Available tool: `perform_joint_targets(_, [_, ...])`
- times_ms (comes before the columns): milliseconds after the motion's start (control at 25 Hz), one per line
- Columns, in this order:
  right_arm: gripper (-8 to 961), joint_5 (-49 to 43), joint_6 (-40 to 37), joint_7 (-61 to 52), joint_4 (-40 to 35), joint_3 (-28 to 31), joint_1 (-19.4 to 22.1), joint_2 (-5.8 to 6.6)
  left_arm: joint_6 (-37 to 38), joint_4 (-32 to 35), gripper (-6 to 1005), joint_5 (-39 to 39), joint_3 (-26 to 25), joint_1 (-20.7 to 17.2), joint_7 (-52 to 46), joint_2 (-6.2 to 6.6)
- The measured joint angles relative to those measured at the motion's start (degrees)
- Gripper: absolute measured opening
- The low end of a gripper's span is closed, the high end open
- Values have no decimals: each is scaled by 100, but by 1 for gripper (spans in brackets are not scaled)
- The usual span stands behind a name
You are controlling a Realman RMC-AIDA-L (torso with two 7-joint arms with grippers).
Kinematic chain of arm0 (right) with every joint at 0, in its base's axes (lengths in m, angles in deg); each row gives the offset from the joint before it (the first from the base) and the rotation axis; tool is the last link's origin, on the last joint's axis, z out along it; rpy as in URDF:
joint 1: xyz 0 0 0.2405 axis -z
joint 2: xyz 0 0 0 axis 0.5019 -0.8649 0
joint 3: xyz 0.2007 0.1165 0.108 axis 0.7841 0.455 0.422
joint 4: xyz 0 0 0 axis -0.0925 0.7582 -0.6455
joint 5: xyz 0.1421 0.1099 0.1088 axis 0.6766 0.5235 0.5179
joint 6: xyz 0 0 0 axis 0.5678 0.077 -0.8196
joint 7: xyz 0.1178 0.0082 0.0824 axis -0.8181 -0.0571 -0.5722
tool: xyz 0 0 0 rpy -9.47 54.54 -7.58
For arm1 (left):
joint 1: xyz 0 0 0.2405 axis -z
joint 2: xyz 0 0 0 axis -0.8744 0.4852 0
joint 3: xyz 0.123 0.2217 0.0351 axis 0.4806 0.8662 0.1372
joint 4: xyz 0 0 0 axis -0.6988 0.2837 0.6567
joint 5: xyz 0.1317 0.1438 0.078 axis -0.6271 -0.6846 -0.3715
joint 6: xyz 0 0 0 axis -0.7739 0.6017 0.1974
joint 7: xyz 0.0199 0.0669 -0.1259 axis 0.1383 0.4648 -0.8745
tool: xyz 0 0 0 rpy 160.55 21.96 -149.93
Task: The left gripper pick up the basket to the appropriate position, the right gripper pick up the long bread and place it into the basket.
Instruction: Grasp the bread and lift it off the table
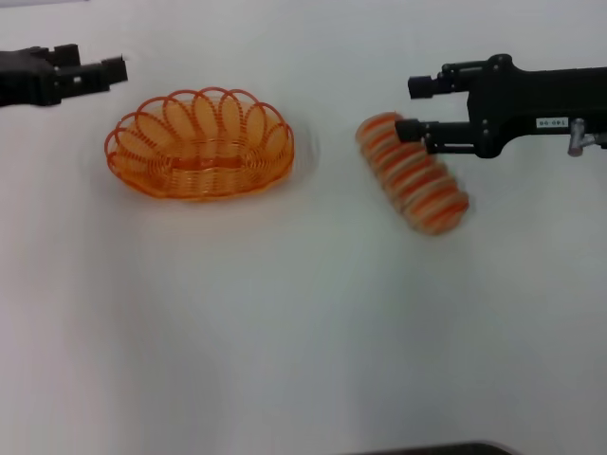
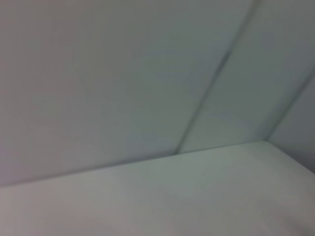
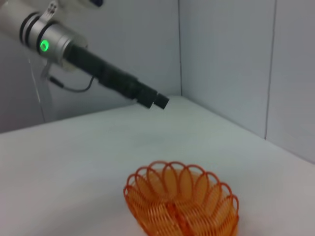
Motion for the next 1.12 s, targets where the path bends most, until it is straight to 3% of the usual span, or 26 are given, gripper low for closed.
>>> perform_joint_targets(200, [619, 380, 35, -123, 256, 35, 32, 54, 288, -281, 873, 444, -226, -260, 1639, -22])
perform_joint_targets(400, [619, 423, 119, -229, 311, 75, 31, 62, 930, -728, 872, 382, -595, -269, 2525, 114])
perform_joint_targets(680, [620, 412, 231, -324, 315, 39, -3, 49, 1148, -777, 872, -203, -587, -206, 2641, 140])
perform_joint_targets(1120, [620, 399, 337, -343, 330, 8, -7, 62, 1116, -885, 873, -460, -452, -74, 2609, 157])
